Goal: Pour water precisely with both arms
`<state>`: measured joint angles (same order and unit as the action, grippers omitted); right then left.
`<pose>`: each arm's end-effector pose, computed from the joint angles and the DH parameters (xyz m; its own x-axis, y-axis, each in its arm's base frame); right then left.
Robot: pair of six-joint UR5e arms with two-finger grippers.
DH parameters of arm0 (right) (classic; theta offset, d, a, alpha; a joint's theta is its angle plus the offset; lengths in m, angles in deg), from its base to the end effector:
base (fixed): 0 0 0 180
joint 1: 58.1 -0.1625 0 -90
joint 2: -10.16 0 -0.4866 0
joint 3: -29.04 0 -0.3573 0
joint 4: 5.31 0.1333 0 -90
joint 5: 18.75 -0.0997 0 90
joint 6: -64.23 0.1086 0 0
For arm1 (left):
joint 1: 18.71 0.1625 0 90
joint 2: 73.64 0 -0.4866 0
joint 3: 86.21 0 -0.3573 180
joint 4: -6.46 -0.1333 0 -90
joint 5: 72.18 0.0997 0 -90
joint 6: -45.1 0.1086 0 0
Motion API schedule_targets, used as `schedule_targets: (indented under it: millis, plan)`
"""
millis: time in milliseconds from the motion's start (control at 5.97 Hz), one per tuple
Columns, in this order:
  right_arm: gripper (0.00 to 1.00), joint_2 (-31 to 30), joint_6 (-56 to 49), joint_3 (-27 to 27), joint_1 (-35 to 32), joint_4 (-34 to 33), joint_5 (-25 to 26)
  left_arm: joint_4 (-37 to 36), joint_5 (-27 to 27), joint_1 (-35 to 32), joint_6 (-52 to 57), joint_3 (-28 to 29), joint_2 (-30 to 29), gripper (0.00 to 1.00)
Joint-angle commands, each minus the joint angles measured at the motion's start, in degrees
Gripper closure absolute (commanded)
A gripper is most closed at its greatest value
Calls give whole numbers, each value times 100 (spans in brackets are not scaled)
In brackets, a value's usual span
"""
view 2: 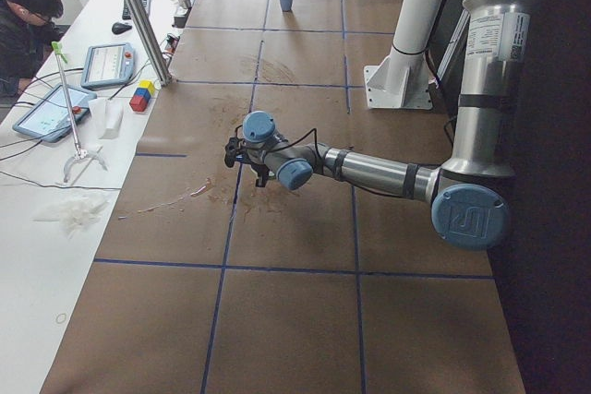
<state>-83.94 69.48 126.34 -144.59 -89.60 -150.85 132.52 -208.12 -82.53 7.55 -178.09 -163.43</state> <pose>0.0339 -0.4358 0.6921 0.7367 -0.0582 0.6737 -0.0070 0.9956 0.0936 0.1624 -0.4555 0.6374 0.5536 0.1236 -0.8236 -0.0145 0.9902 0.1388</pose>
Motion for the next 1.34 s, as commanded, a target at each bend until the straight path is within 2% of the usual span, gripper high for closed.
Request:
schedule_targets:
  millis: [0,502,670,837,1004,1172]
  plan:
    - [0,32,-15,9,0,0,0,1178,-38,-78,205,1018,120,100]
    - [0,33,-24,9,0,9,0,1210,-46,-43,-50,1085,76,100]
    - [0,24,-24,18,0,9,0,1210,-55,-34,-59,1085,67,92]
    - [0,24,-24,18,-9,9,0,1210,-55,-34,-51,1076,50,74]
    - [0,15,-24,18,0,9,0,1210,-64,-34,-50,1050,41,41]
    - [0,15,-24,27,-9,9,0,1193,-55,-34,-50,1023,41,13]
